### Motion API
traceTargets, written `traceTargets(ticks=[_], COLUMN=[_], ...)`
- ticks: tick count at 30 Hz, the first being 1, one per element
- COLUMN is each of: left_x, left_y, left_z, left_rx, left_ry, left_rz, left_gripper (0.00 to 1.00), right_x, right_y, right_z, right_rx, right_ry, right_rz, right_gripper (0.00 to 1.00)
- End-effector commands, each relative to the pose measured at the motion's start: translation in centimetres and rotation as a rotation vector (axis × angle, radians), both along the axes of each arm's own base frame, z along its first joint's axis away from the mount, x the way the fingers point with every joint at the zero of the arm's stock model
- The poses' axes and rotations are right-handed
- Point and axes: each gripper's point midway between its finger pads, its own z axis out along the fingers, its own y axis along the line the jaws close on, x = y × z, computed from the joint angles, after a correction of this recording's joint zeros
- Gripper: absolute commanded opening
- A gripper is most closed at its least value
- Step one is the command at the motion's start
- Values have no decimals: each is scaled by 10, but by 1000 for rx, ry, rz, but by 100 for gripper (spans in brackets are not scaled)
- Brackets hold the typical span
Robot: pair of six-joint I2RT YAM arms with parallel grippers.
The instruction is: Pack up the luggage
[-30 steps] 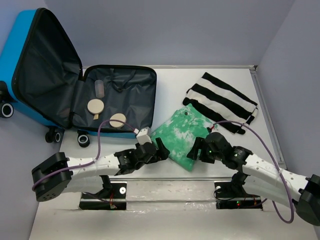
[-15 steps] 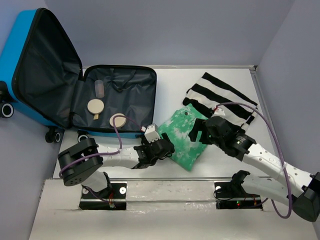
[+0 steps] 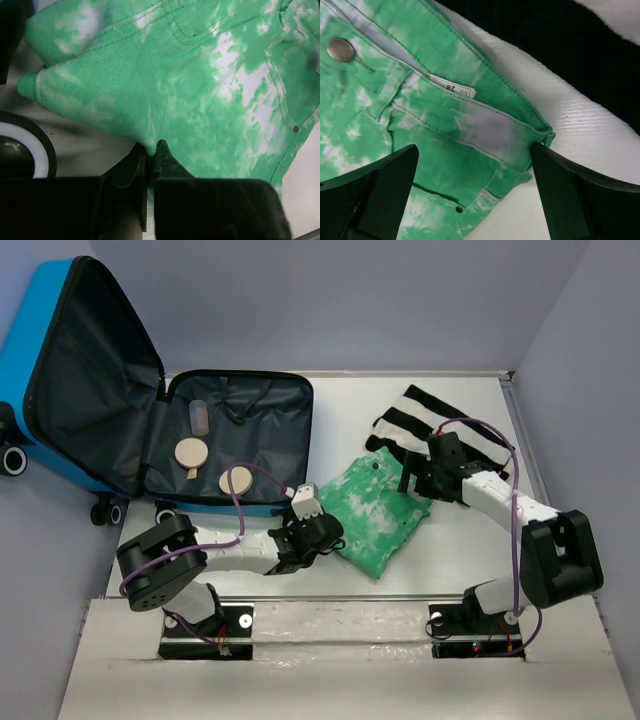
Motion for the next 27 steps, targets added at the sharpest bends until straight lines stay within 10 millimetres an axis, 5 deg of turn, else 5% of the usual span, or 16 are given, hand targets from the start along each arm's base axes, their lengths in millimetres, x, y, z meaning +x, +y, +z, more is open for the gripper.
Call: traceTargets(ticks=[1,8,16,21,27], left_x=[17,14,17,18,19], left_y=[-18,-12,-21,-28,-27], left_z=[46,38,38,39,37], left_rx=[-55,-46,-44,-50,-45], left_ry=[-92,-72,-72,-75,-76], left_rz=[-86,-107,-131,-145,-146], left_gripper=[6,6,6,6,6], right_x=[19,26,1,-27,-35], right_y=[24,21,94,104,98], right_z=[-9,-52,-53,-78,-82], right_rx=[90,68,469,554,510], right_ry=[-15,69,105,186,174], right_rz=[85,54,301,332,320], right_gripper=[100,100,100,96,64])
